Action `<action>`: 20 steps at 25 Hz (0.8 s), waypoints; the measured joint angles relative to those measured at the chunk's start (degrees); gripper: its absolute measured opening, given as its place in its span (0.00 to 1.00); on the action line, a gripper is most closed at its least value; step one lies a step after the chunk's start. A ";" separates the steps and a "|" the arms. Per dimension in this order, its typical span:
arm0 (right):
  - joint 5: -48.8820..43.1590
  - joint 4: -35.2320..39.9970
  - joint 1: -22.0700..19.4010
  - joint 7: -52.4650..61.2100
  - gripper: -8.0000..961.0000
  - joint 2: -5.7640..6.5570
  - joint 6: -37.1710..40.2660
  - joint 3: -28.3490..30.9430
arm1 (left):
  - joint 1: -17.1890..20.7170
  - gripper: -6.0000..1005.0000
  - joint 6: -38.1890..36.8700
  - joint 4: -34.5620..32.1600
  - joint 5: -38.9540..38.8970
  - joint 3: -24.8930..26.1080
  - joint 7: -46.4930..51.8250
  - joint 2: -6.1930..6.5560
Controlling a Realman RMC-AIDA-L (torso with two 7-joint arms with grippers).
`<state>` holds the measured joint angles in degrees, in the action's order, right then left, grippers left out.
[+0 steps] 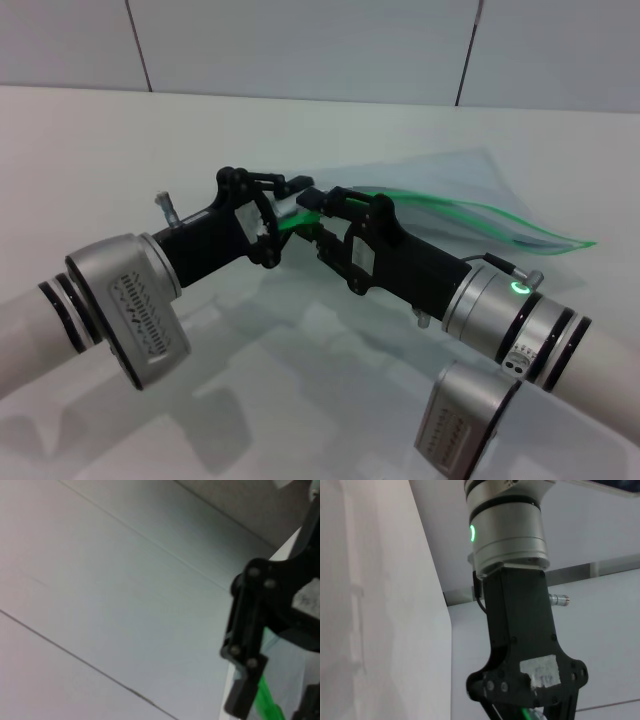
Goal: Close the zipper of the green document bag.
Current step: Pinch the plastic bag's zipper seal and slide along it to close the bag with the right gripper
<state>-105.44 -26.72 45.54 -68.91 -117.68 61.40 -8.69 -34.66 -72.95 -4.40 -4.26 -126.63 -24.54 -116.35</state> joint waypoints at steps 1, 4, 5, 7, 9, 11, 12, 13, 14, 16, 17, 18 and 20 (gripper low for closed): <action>0.01 0.00 0.04 0.00 0.39 0.00 0.00 0.05 | 0.00 0.06 0.00 0.00 0.26 -0.01 0.06 0.00; 0.04 0.01 0.19 -0.06 0.36 0.00 0.00 0.08 | -0.02 0.06 0.00 0.00 0.58 -0.02 0.10 -0.02; 0.07 -0.01 0.23 -0.58 0.35 0.00 -0.04 0.09 | -0.03 0.06 -0.01 0.00 0.58 -0.02 0.11 -0.02; 0.08 -0.08 0.23 -0.92 0.34 0.00 -0.06 0.09 | -0.04 0.06 -0.01 0.00 0.58 -0.02 0.14 -0.02; 0.10 -0.34 0.23 -1.39 0.32 0.00 -0.07 0.09 | -0.04 0.06 -0.01 0.00 0.58 -0.02 0.16 -0.02; 0.10 -0.51 0.23 -1.52 0.30 0.00 -0.07 0.09 | -0.04 0.06 -0.01 0.00 0.55 -0.02 0.18 -0.02; 0.10 -0.52 0.23 -1.53 0.30 0.00 -0.07 0.09 | -0.03 0.06 -0.01 0.00 0.50 -0.02 0.21 -0.02; 0.09 -0.53 0.23 -1.53 0.29 0.00 -0.07 0.09 | -0.04 0.06 -0.01 0.00 0.44 -0.02 0.23 -0.02; 0.09 -0.53 0.23 -1.55 0.28 0.00 -0.07 0.07 | -0.05 0.06 -0.01 0.00 0.41 -0.02 0.24 -0.02; 0.07 -0.53 0.20 -1.74 0.27 0.00 -0.07 0.01 | -0.08 0.06 0.00 0.00 0.33 -0.02 0.28 -0.02; 0.06 -0.53 0.16 -1.86 0.26 -0.01 -0.07 0.01 | -0.08 0.06 0.00 0.00 0.33 -0.02 0.29 -0.02; 0.06 -0.53 0.13 -1.98 0.26 -0.01 -0.07 0.03 | -0.08 0.06 0.00 0.00 0.32 -0.02 0.29 -0.02; 0.06 -0.56 0.15 -2.08 0.24 -0.01 -0.07 0.03 | -0.08 0.06 0.00 0.00 0.30 -0.02 0.29 -0.02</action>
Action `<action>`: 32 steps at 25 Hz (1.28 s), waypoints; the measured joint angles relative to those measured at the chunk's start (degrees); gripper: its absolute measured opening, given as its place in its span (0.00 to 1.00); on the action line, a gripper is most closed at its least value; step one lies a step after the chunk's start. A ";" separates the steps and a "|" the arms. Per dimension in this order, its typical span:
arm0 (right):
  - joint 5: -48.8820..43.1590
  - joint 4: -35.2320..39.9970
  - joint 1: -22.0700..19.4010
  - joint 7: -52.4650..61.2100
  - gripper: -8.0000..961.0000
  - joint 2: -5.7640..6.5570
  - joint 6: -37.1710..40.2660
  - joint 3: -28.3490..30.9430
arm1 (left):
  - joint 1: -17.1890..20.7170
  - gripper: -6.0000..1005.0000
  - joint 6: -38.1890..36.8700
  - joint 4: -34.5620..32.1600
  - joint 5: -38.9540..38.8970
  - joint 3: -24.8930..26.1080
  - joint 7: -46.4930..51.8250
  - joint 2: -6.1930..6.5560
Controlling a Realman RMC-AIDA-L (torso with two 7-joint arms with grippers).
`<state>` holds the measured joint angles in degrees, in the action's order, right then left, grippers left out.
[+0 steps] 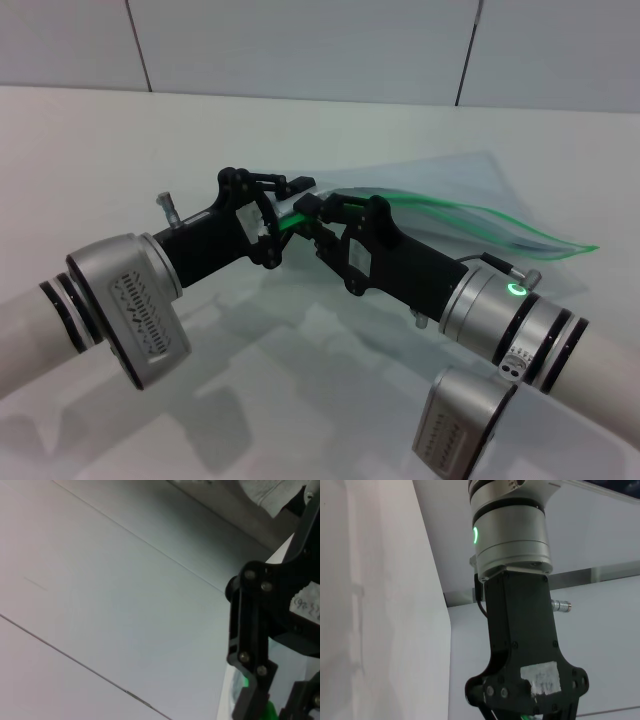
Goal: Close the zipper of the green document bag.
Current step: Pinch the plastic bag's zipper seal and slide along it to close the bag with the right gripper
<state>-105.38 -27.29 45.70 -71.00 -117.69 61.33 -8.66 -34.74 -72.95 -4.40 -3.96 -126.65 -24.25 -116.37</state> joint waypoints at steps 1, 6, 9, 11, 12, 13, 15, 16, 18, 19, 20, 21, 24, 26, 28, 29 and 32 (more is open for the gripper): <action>0.00 -0.02 0.04 -0.02 0.23 0.00 -0.04 0.00 | 0.00 0.06 0.00 0.00 0.00 0.00 0.00 0.00; 0.00 -0.09 0.12 -0.05 0.20 0.00 -1.38 0.05 | 0.02 0.06 0.01 0.01 0.14 0.00 -0.18 0.00; 0.01 -0.53 0.12 -0.06 0.17 0.03 -1.50 0.05 | 0.09 0.06 0.01 0.01 0.18 0.00 -0.23 0.00; 0.02 -0.75 0.12 -0.18 0.15 0.07 -1.55 0.06 | 0.15 0.06 0.01 0.01 0.19 0.00 -0.32 0.00; 0.02 -0.83 0.12 -0.41 0.14 0.07 -1.56 0.05 | 0.19 0.06 0.01 0.01 0.20 0.00 -0.35 0.00; 0.08 -1.00 0.10 -0.79 0.13 0.08 -1.56 0.06 | 0.23 0.06 0.00 0.01 0.21 0.00 -0.37 0.00; 0.23 -1.48 -0.05 -1.70 0.12 0.09 -1.57 0.29 | 0.27 0.06 0.00 0.00 0.23 0.00 -0.40 0.00; 0.29 -1.77 -0.16 -2.20 0.11 0.09 -1.57 0.52 | 0.27 0.06 0.00 0.01 0.23 0.00 -0.41 0.00; 0.29 -2.22 -0.41 -2.98 0.11 0.09 -1.58 0.99 | 0.28 0.06 0.00 0.01 0.24 0.00 -0.42 0.00; 0.29 -2.42 -0.54 -3.32 0.10 0.09 -1.58 1.21 | 0.28 0.06 0.00 0.01 0.25 0.00 -0.42 0.00; 0.31 -2.64 -0.61 -3.63 0.10 0.10 -1.58 1.37 | 0.28 0.06 0.00 0.01 0.25 0.00 -0.43 0.00; 0.34 -2.80 -0.67 -3.92 0.09 0.10 -1.58 1.46 | 0.30 0.06 0.00 0.01 0.26 0.00 -0.43 0.00; 0.40 -3.03 -0.80 -4.34 0.09 0.10 -1.58 1.51 | 0.36 0.06 -0.01 0.15 0.27 0.00 -0.45 0.00; 0.45 -3.28 -0.84 -4.37 0.09 0.11 -1.58 1.53 | 0.37 0.06 -0.01 0.23 0.27 0.00 -0.45 0.00; 0.46 -3.53 -0.87 -4.38 0.09 0.16 -1.57 1.56 | 0.38 0.06 -0.01 0.26 0.27 0.00 -0.45 0.00; 0.45 -3.67 -0.97 -4.42 0.09 0.17 -1.57 1.78 | 0.38 0.06 -0.01 0.27 0.27 0.00 -0.45 0.00; 0.44 -3.73 -1.15 -4.47 0.09 0.20 -1.57 2.02 | 0.38 0.06 -0.01 0.33 0.27 0.00 -0.45 0.00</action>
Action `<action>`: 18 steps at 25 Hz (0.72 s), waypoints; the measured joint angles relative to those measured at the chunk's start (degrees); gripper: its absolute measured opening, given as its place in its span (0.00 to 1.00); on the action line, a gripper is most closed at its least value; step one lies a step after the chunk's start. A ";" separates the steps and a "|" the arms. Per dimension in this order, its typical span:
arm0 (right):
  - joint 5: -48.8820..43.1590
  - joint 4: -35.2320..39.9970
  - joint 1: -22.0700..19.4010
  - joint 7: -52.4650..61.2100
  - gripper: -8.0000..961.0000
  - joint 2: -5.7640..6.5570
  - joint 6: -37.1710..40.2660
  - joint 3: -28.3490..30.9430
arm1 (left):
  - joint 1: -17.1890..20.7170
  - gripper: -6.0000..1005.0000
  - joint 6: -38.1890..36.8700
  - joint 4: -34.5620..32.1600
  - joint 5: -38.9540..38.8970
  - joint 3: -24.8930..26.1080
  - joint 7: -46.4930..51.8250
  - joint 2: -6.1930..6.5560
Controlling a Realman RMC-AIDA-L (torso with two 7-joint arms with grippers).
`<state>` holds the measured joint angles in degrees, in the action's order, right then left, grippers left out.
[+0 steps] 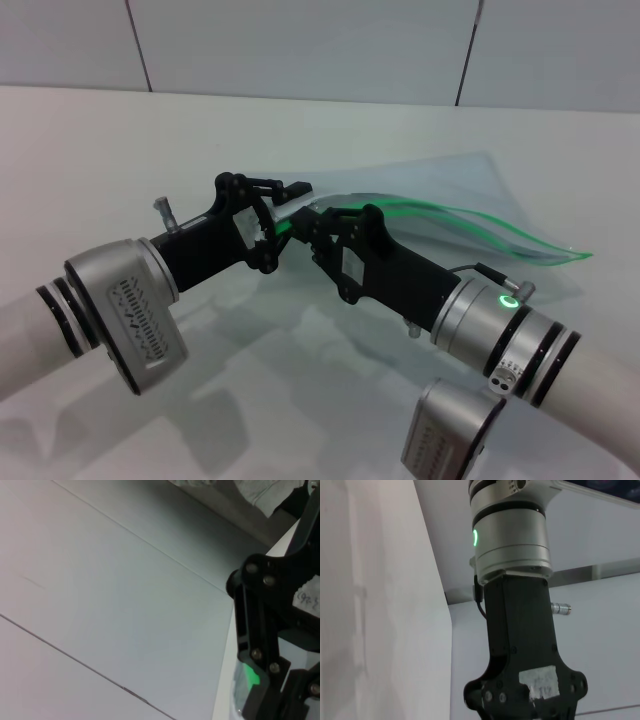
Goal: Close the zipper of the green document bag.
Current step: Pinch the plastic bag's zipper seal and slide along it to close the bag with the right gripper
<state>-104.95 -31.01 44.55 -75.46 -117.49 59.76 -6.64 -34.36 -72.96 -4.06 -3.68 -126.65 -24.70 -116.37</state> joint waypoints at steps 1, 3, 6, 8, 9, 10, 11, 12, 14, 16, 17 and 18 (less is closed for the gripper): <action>0.00 -0.02 -0.10 -0.01 0.09 0.02 0.00 0.06 | 0.00 0.06 0.00 0.01 0.00 0.00 0.00 0.00; -0.01 -0.03 -0.32 -0.02 0.09 0.07 0.05 0.24 | 0.00 0.06 0.01 0.06 0.04 0.00 0.00 0.00; -0.03 -0.03 -0.56 -0.03 0.09 0.12 0.11 0.90 | 0.00 0.06 0.02 0.11 0.06 0.00 0.01 0.00; -0.09 -0.01 -0.76 -0.06 0.09 0.14 0.10 1.35 | 0.00 0.06 0.02 0.11 0.07 0.00 0.01 0.00; -0.11 0.04 -0.86 -0.09 0.09 0.15 0.11 1.49 | 0.00 0.06 0.02 0.11 0.07 0.00 0.01 0.00; -0.11 0.08 -0.95 -0.11 0.09 0.15 0.12 1.52 | 0.00 0.06 0.02 0.11 0.08 0.00 0.01 0.00; -0.11 0.12 -1.01 -0.12 0.09 0.16 0.16 1.55 | 0.00 0.06 0.02 0.11 0.08 0.00 0.01 0.00; -0.11 0.19 -1.06 -0.15 0.09 0.18 0.17 1.61 | 0.00 0.06 0.02 0.11 0.09 0.00 0.01 0.00; -0.10 0.28 -1.12 -0.17 0.09 0.23 0.17 1.76 | 0.00 0.06 0.02 0.11 0.08 0.00 0.01 0.00; -0.08 0.36 -1.21 -0.18 0.09 0.24 0.17 1.98 | 0.00 0.06 0.02 0.11 0.08 0.00 0.01 0.00; -0.07 0.39 -1.25 -0.18 0.09 0.24 0.17 2.11 | 0.00 0.06 0.02 0.11 0.09 0.00 0.01 0.00; -0.04 0.43 -1.35 -0.18 0.09 0.24 0.17 2.24 | 0.01 0.06 0.02 0.11 0.11 0.00 0.01 0.00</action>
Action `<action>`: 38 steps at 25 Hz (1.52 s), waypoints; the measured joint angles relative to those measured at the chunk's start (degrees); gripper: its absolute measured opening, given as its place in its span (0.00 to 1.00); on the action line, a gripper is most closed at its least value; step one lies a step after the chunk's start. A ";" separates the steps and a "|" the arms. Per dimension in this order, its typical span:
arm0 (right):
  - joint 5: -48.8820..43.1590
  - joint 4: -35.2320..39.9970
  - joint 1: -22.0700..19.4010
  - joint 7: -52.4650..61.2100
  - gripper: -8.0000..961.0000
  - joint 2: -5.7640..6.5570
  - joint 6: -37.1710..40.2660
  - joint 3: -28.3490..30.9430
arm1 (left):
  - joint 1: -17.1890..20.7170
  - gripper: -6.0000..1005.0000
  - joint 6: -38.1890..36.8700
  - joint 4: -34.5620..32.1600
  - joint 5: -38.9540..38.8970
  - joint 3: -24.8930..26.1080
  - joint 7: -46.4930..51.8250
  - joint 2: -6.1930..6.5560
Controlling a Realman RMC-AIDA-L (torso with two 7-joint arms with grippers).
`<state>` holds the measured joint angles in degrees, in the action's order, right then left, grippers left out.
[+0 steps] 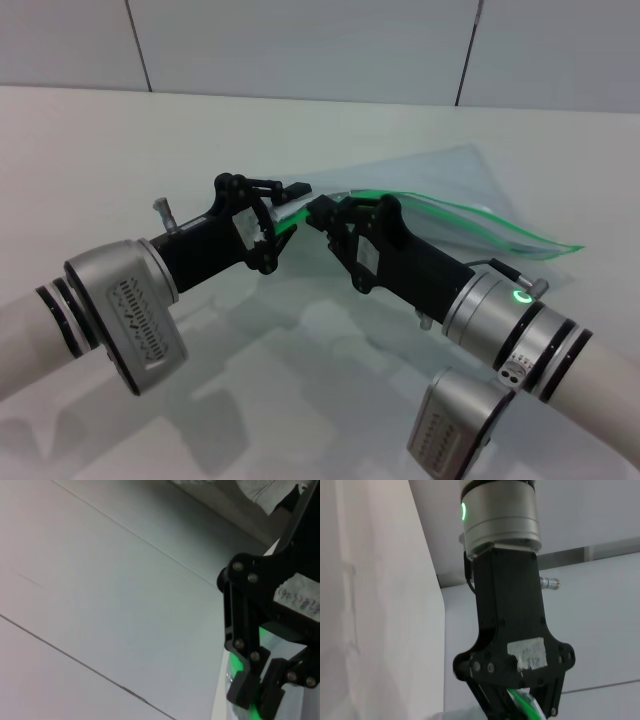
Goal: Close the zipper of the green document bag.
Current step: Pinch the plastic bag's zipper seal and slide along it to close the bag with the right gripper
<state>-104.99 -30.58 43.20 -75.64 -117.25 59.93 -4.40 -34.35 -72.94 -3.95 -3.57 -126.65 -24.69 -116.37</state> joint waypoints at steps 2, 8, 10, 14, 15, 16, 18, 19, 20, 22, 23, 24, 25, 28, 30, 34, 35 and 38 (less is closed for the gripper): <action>0.09 0.04 -0.24 -0.01 0.09 0.00 0.02 0.19 | 0.06 0.06 0.00 0.00 0.04 0.00 0.00 0.00; 0.15 0.14 -1.31 -1.18 0.10 0.01 -0.06 1.84 | 0.07 0.06 -0.01 0.00 0.35 0.00 0.00 0.00; 0.23 0.16 -1.61 -1.58 0.10 0.04 -0.13 2.31 | 0.10 0.06 0.00 0.02 0.63 0.00 0.00 0.00; 0.23 0.20 -2.21 -1.59 0.10 0.15 -0.17 3.13 | 0.16 0.06 -0.01 0.07 0.76 -0.01 -0.01 0.00; 0.23 0.23 -2.40 -1.60 0.10 0.19 -0.18 3.43 | 0.17 0.06 -0.02 0.07 0.76 -0.01 -0.01 0.00; 0.23 0.23 -2.40 -1.60 0.10 0.19 -0.18 3.43 | 0.17 0.06 -0.02 0.07 0.76 -0.01 -0.01 0.00; 0.23 0.33 -2.70 -1.61 0.10 0.26 -0.18 3.86 | 0.26 0.06 -0.04 0.09 0.76 -0.01 -0.01 0.00; 0.23 0.43 -2.80 -1.61 0.10 0.27 -0.18 3.99 | 0.30 0.06 -0.05 0.09 0.76 -0.01 -0.02 0.00; 0.23 0.59 -2.91 -1.61 0.10 0.27 -0.19 4.17 | 0.33 0.06 -0.05 0.09 0.76 -0.01 -0.02 0.00; 0.24 0.90 -3.18 -1.61 0.10 0.27 -0.35 4.49 | 0.39 0.06 -0.05 0.09 0.76 -0.01 -0.20 0.00; 0.27 1.04 -3.37 -1.61 0.10 0.27 -0.50 4.77 | 0.40 0.06 -0.05 0.07 0.76 0.00 -0.39 0.00; 0.28 1.12 -3.53 -1.62 0.10 0.27 -0.65 5.00 | 0.43 0.06 -0.04 0.01 0.76 0.00 -0.68 0.00; 0.29 1.19 -3.65 -1.62 0.10 0.27 -0.75 5.17 | 0.46 0.06 -0.04 -0.07 0.76 0.00 -1.05 0.00; 0.51 1.64 -3.81 -1.44 0.11 0.26 -0.79 5.33 | 0.56 0.06 -0.03 -0.20 0.76 0.00 -1.69 0.00; 1.15 1.74 -3.84 -1.39 0.11 0.27 -0.95 5.36 | 0.60 0.06 -0.02 -0.22 0.76 0.00 -1.93 0.00; 2.73 2.12 -3.87 -1.30 0.11 0.26 -2.16 5.37 | 0.67 0.06 0.00 -0.24 0.76 0.00 -2.26 0.00; 3.21 2.46 -4.05 -1.21 0.11 0.26 -2.26 5.35 | 0.70 0.06 0.00 -0.25 0.76 0.00 -2.38 0.00; 3.33 2.72 -4.25 -1.03 0.11 0.26 -2.28 5.45 | 1.04 0.06 -0.17 -0.29 0.76 0.00 -3.17 0.00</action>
<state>-101.66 -27.86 38.95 -76.68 -116.99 57.66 1.05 -33.31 -73.11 -4.25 -2.81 -126.65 -27.87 -116.37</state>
